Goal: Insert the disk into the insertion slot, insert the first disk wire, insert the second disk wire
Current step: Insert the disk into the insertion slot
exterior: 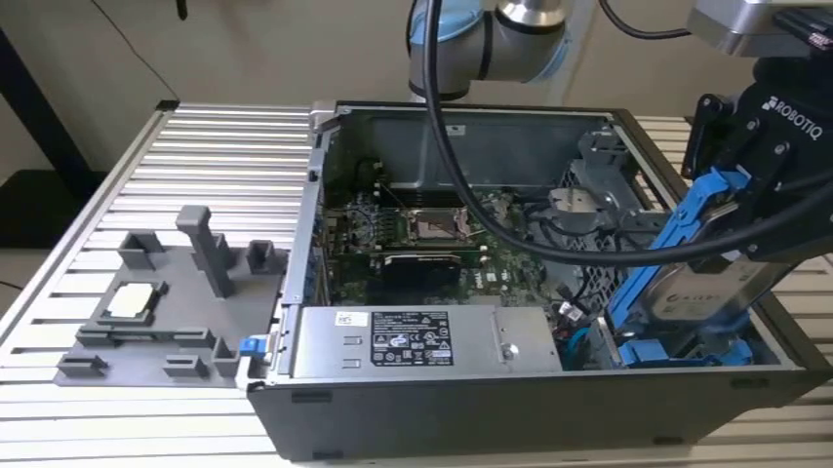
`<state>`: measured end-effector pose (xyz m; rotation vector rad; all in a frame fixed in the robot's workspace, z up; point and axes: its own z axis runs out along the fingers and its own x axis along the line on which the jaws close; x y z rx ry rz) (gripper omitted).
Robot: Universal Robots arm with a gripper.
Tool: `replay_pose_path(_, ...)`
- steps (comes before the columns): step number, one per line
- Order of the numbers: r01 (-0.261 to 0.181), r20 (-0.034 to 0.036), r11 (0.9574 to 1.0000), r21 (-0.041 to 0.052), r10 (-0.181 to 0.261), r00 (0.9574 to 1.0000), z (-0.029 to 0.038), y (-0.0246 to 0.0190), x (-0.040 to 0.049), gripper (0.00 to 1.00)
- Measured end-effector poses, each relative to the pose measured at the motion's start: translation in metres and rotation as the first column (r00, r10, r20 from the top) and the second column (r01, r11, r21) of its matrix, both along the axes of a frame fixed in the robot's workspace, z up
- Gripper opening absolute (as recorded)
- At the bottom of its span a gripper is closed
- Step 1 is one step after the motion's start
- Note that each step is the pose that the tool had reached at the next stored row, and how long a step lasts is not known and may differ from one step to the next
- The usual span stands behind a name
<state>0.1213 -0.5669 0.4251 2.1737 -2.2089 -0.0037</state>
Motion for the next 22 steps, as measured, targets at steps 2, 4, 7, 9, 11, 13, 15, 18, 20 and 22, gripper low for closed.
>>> replay_pose_path(2, 0.000, 0.0000, 1.0000, -0.0001, 0.000, 1.0000, -0.0015, 0.0000, 0.0004, 0.33)
replay_pose_path(4, 0.000, 0.0001, 1.0000, 0.0000, 0.000, 1.0000, -0.0031, 0.0000, 0.0008, 0.33)
replay_pose_path(7, 0.000, 0.0002, 1.0000, 0.0000, 0.000, 1.0000, -0.0053, 0.0000, 0.0013, 0.33)
replay_pose_path(9, 0.000, 0.0003, 1.0000, -0.0001, 0.000, 1.0000, -0.0068, 0.0000, 0.0016, 0.33)
replay_pose_path(11, 0.000, 0.0003, 1.0000, -0.0001, 0.000, 1.0000, -0.0082, 0.0000, 0.0019, 0.33)
replay_pose_path(13, 0.000, 0.0004, 1.0000, 0.0000, 0.000, 1.0000, -0.0095, 0.0000, 0.0023, 0.33)
replay_pose_path(15, 0.000, 0.0005, 1.0000, 0.0000, 0.000, 1.0000, -0.0108, 0.0000, 0.0033, 0.33)
replay_pose_path(18, 0.000, 0.0005, 1.0000, -0.0001, 0.000, 1.0000, -0.0130, -0.0001, 0.0042, 0.33)
replay_pose_path(20, 0.000, 0.0005, 1.0000, -0.0002, 0.000, 1.0000, -0.0151, -0.0001, 0.0043, 0.33)
replay_pose_path(22, 0.000, 0.0007, 1.0000, 0.0000, 0.000, 1.0000, -0.0181, 0.0000, 0.0045, 0.33)
